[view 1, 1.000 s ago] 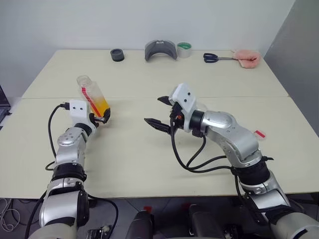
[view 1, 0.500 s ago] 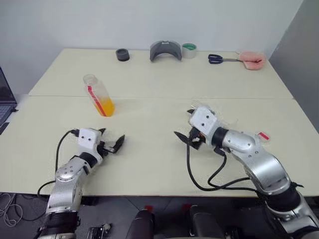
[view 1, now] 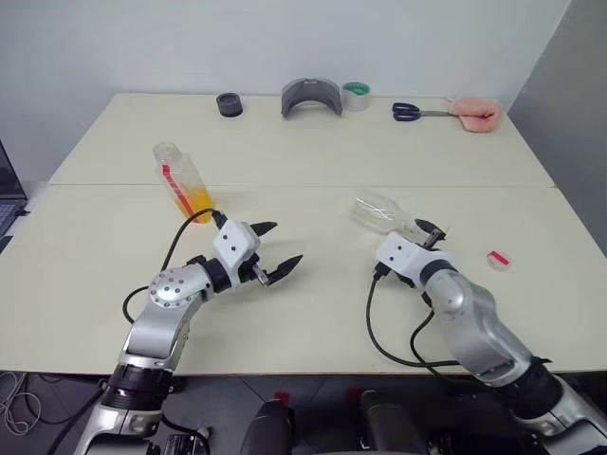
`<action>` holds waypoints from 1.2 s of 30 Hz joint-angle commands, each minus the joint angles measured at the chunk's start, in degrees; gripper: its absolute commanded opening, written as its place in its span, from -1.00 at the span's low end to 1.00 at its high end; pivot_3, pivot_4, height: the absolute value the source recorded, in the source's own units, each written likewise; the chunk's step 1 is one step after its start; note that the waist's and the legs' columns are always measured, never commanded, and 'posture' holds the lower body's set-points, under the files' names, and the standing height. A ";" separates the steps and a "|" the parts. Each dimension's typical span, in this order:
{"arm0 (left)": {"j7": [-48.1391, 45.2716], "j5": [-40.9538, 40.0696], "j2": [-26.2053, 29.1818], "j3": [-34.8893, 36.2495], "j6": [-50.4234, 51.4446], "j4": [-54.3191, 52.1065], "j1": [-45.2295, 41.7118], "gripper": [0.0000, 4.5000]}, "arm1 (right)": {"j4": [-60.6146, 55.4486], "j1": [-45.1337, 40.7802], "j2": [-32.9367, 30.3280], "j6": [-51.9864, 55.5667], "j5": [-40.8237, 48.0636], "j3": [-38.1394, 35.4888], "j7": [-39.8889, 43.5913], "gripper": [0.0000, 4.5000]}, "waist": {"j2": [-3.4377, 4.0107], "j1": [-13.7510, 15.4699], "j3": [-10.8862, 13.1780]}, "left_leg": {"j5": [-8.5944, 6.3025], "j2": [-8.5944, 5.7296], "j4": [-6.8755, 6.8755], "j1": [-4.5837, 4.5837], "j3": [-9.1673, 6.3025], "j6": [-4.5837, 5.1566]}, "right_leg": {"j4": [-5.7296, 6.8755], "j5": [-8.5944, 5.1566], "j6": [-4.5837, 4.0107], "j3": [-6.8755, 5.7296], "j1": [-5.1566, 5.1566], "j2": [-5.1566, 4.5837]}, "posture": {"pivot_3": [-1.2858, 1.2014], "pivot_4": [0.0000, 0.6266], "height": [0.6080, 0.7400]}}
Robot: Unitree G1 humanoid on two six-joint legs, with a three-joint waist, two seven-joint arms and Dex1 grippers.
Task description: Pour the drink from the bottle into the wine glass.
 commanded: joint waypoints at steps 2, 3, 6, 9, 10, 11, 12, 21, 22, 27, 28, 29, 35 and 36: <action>-1.72 0.35 -1.14 -1.45 -2.16 0.47 -1.51 0.99 | 5.65 -2.65 3.15 0.89 -7.23 1.27 -3.50 1.00 | -0.02 0.05 -0.01 | 0.00 -0.01 0.02 -0.01 -0.02 0.00 | 0.00 0.00 0.00 -0.02 0.01 -0.01 | 0.03 -0.52 1.00; -2.12 0.53 -1.40 -1.92 -2.63 0.78 -1.76 0.99 | 7.44 -3.45 3.99 0.45 -8.73 1.60 -4.39 1.00 | -0.02 0.05 -0.01 | 0.00 -0.01 0.02 -0.01 -0.02 0.00 | 0.00 0.00 0.00 -0.02 0.01 -0.01 | 0.03 -0.52 1.00; -2.36 0.70 -2.32 -2.61 -3.17 1.38 -2.03 0.99 | 11.52 -4.91 5.80 -0.36 -11.53 1.89 -5.32 1.00 | -0.02 0.03 -0.01 | 0.00 -0.02 0.02 -0.01 -0.03 0.00 | 0.01 0.00 0.00 -0.03 0.01 0.00 | 0.03 -0.52 1.00; -2.04 1.05 -3.36 -3.14 -3.85 2.19 -2.16 0.99 | 14.70 -5.16 6.65 -1.85 -13.06 1.61 -5.87 1.00 | -0.02 0.02 -0.02 | 0.00 -0.01 0.02 -0.01 -0.03 0.00 | 0.01 0.00 -0.01 -0.02 0.01 0.00 | 0.03 -0.52 1.00; -2.02 1.16 -3.61 -3.27 -4.08 2.39 -2.12 0.99 | 15.35 -5.13 6.76 -2.33 -13.47 1.48 -5.87 1.00 | -0.02 0.00 -0.03 | 0.00 -0.01 0.02 0.00 -0.02 0.00 | 0.01 0.00 -0.01 -0.02 0.01 0.00 | 0.03 -0.52 1.00; -2.06 1.28 -3.82 -3.34 -4.35 2.68 -2.11 0.99 | 15.97 -5.15 6.92 -2.77 -13.93 1.29 -6.01 1.00 | -0.02 0.00 -0.03 | 0.00 -0.01 0.02 0.00 -0.02 0.00 | 0.02 0.00 -0.01 -0.02 0.01 0.00 | 0.03 -0.52 1.00; -2.09 1.40 -4.03 -3.37 -4.54 2.87 -2.07 0.99 | 16.38 -5.11 7.08 -3.17 -14.31 1.01 -6.07 1.00 | -0.04 0.00 -0.04 | 0.00 -0.01 0.02 0.00 -0.02 0.00 | 0.02 0.00 -0.01 -0.02 0.01 0.00 | 0.03 -0.52 1.00; -1.87 1.95 -5.18 -3.47 -5.17 3.49 -1.68 1.00 | 18.50 -5.02 8.72 -5.65 -15.39 -0.05 -4.12 -0.16 | -0.04 -0.15 -0.05 | 0.00 -0.01 0.01 0.01 -0.02 0.01 | 0.04 0.00 -0.01 -0.02 0.01 0.00 | 0.03 -0.52 1.00; -1.80 2.00 -5.27 -3.52 -5.08 3.32 -1.61 1.00 | 18.59 -4.98 8.83 -5.86 -15.50 -0.25 -4.02 -0.33 | -0.04 -0.17 -0.05 | 0.00 -0.01 0.01 0.01 -0.02 0.01 | 0.04 0.00 -0.01 -0.02 0.01 0.00 | 0.03 -0.52 1.00; -1.32 2.07 -5.74 -3.48 -4.42 2.21 -0.98 1.00 | 17.97 -4.66 9.87 -6.76 -14.61 -2.52 -3.67 -0.91 | -0.04 -0.23 -0.06 | 0.00 -0.01 0.01 0.02 -0.02 0.01 | 0.06 0.00 -0.01 -0.02 0.01 0.00 | 0.03 -0.52 1.00; -1.21 2.09 -5.76 -3.43 -4.32 2.01 -0.83 1.00 | 17.37 -4.63 10.33 -6.66 -14.03 -3.45 -3.67 -0.91 | -0.05 -0.26 -0.06 | 0.00 -0.01 0.01 0.03 -0.02 0.01 | 0.06 0.00 -0.01 -0.01 0.01 0.00 | 0.03 -0.52 1.00; -0.99 2.07 -5.81 -3.32 -4.12 1.81 -0.70 1.00 | 16.41 -4.72 11.25 -6.31 -12.99 -4.89 -3.45 -0.91 | -0.05 -0.32 -0.06 | 0.00 0.00 0.01 0.03 -0.02 0.01 | 0.06 0.00 -0.01 -0.01 0.01 0.00 | 0.03 -0.52 1.00; 0.47 0.53 -6.03 -1.57 -1.39 0.54 -0.72 1.00 | 10.67 -9.27 23.67 -2.13 0.58 -19.83 -0.32 -0.91 | -0.05 -1.36 -0.05 | -0.01 0.04 0.01 0.08 -0.04 0.01 | 0.16 0.01 -0.01 0.00 0.00 0.03 | 0.03 -0.52 1.00; 0.53 0.12 -5.89 -1.11 -0.78 0.56 -0.92 1.00 | 11.42 -11.00 27.25 -0.77 5.21 -24.35 0.31 -0.91 | -0.04 -1.51 -0.05 | -0.01 0.06 0.00 0.17 -0.04 0.01 | 0.23 0.01 -0.01 0.07 0.00 0.05 | 0.03 -0.52 1.00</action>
